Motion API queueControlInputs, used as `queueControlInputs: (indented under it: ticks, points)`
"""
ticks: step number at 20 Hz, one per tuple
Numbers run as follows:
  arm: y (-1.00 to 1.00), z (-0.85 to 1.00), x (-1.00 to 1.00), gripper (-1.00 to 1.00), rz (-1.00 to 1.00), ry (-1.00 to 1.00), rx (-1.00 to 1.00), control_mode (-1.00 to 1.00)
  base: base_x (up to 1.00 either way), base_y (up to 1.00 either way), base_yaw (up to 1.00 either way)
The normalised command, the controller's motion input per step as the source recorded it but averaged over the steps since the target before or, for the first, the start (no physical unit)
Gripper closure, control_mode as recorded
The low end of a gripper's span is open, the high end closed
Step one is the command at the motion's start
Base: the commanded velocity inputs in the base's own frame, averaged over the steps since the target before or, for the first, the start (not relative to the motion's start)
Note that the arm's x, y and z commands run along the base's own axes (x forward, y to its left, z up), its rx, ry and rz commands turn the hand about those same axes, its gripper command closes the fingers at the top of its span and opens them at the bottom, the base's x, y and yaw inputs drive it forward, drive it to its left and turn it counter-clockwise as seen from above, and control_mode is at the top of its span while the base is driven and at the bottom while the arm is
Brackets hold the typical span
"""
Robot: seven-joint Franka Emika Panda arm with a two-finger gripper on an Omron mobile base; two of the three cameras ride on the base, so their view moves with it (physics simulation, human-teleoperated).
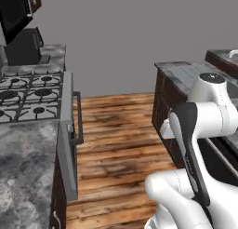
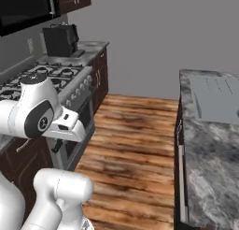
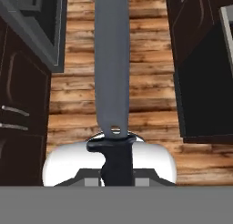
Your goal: Retrieve the butter from the fridge and place it on a plate on the dining table. Then retrieve the butter knife by the fridge and place it near the plate.
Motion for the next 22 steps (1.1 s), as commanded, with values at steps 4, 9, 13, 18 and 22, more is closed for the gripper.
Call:
queueControlInputs:
  ticks: [4,9,13,18,22]
  points:
    - [0.0,0.0,0.0,1.0,0.0,0.0,0.0,1.0,1.0,0.43,-0.37]
    - [0.0,0.0,0.0,1.0,0.0,0.0,0.0,1.0,1.0,0.07,-0.17]
    - [0.0,0.0,0.0,1.0,0.0,0.0,0.0,1.0,1.0,-0.03,0.0]
    - [0.0,0.0,0.0,1.0,0.0,0.0,0.0,1.0,1.0,-0.2,0.03]
    - [0.0,0.0,0.0,1.0,0.0,0.0,0.0,1.0,1.0,-0.27,0.05]
